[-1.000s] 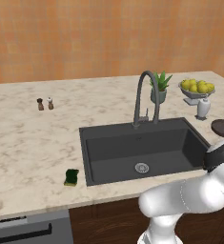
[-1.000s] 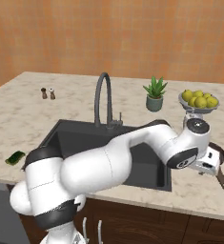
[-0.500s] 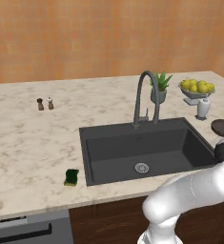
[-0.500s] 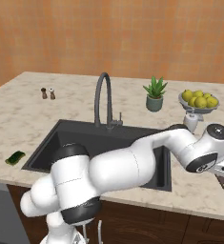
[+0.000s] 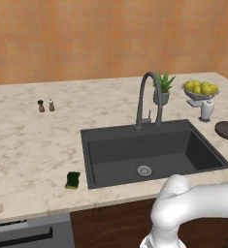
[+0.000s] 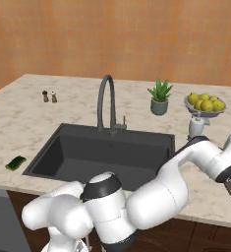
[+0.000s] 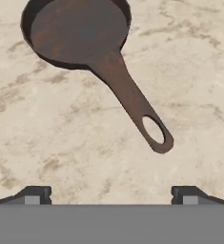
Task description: Pick the pan and sponge and place them into the sink. Then turn on the water.
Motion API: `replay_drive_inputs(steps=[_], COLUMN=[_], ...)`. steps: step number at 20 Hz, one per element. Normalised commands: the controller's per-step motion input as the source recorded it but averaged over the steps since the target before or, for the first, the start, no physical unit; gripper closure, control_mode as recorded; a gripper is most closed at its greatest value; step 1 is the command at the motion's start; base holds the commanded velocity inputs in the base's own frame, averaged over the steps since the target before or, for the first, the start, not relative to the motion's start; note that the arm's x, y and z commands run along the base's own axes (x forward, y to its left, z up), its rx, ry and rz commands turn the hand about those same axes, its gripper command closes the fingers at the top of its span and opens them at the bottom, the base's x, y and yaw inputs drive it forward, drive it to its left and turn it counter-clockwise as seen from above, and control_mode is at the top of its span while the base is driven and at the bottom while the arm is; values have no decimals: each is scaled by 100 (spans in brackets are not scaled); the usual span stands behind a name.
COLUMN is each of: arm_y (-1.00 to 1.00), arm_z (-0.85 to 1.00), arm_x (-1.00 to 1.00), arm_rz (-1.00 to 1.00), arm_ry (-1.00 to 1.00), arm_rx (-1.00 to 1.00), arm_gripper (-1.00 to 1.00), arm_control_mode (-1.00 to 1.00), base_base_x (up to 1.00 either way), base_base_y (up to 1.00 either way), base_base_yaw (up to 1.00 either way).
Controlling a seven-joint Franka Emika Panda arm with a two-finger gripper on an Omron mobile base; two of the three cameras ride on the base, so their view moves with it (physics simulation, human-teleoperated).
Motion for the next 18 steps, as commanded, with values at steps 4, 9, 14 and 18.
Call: replay_drive_inputs(steps=[4,9,14,18], arm_y=[-18,-15,-21,-34], arm_z=[-39,-33,-35,-34], arm_x=[8,24,45,46], arm_rz=[1,5,13,14], arm_ry=[1,0,0,0], arm_rx=[0,0,0,0], arm_gripper=[-100,-100,-100,-100], arm_control_mode=[-100,-100,-100,-100], base_base_x=[0,0,0,0], base_base_y=[0,0,0,0], base_base_yaw=[0,0,0,0])
